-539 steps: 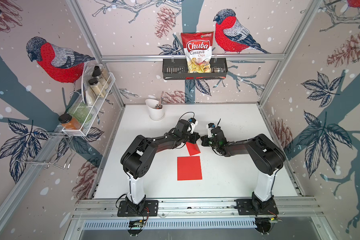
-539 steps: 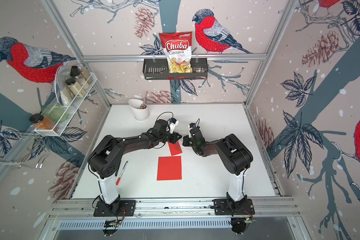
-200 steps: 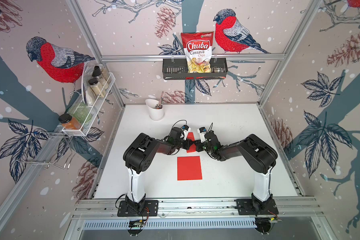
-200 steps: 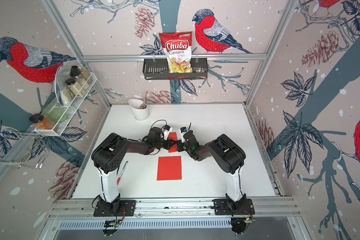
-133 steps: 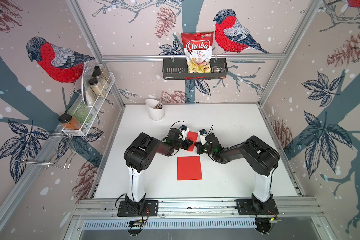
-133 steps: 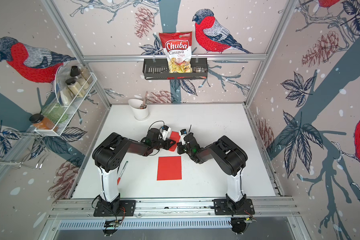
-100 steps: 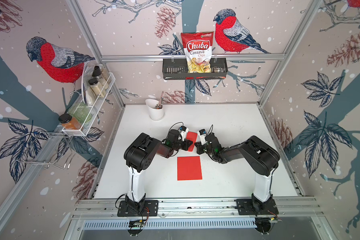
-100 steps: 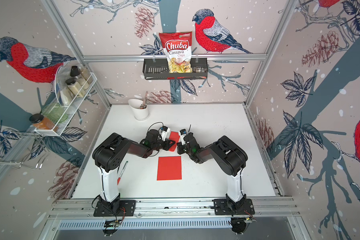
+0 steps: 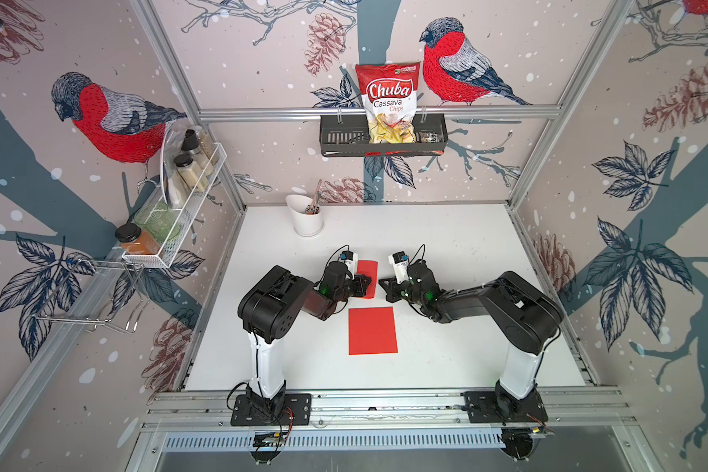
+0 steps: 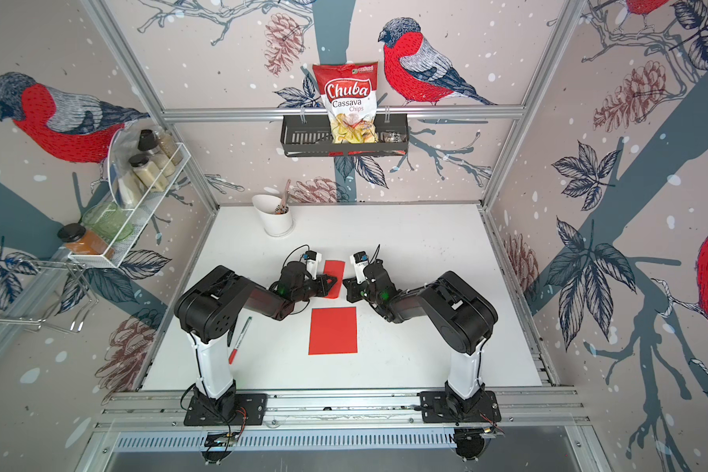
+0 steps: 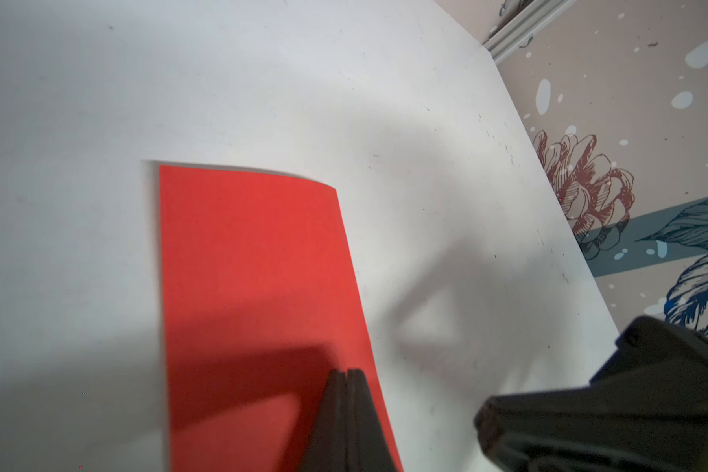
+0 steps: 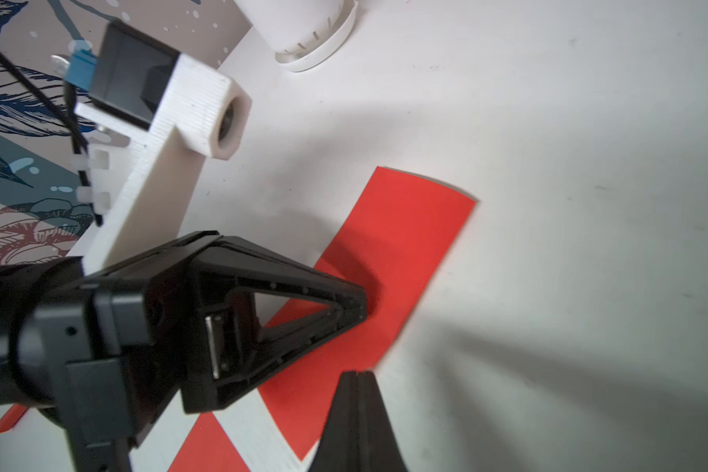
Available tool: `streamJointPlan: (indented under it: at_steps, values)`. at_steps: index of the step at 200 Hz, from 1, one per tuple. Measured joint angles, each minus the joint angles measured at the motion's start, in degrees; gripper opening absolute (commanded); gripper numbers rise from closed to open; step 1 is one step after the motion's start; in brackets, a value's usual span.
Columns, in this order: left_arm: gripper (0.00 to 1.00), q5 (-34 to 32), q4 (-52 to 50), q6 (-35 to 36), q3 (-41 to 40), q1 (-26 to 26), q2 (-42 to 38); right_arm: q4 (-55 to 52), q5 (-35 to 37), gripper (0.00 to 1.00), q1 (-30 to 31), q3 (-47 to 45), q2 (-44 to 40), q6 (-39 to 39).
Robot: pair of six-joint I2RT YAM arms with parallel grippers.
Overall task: Fold the square paper along the opposite sides
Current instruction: Smooth out the paper at the center of the board.
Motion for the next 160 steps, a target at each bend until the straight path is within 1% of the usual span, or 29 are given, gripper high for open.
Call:
streamJointPlan:
  at_steps: [27,81,118,160]
  values:
    - [0.00,-1.05,-0.50,-2.58,0.52,0.00,-0.04,-1.22,-1.07,0.00,1.01,2.80,2.93,0.81]
    - [0.00,-1.33,-0.81,-4.04,1.05,0.00,0.26,-6.54,-1.33,0.00,2.01,6.40,6.23,-0.04]
    - [0.00,-1.31,-0.87,-4.50,1.42,0.02,0.81,-8.66,1.38,0.00,3.32,7.78,6.54,-2.95]
    - [0.00,-0.52,-0.24,-5.16,1.18,0.68,1.14,-10.54,5.53,0.00,4.31,6.91,5.25,-6.23]
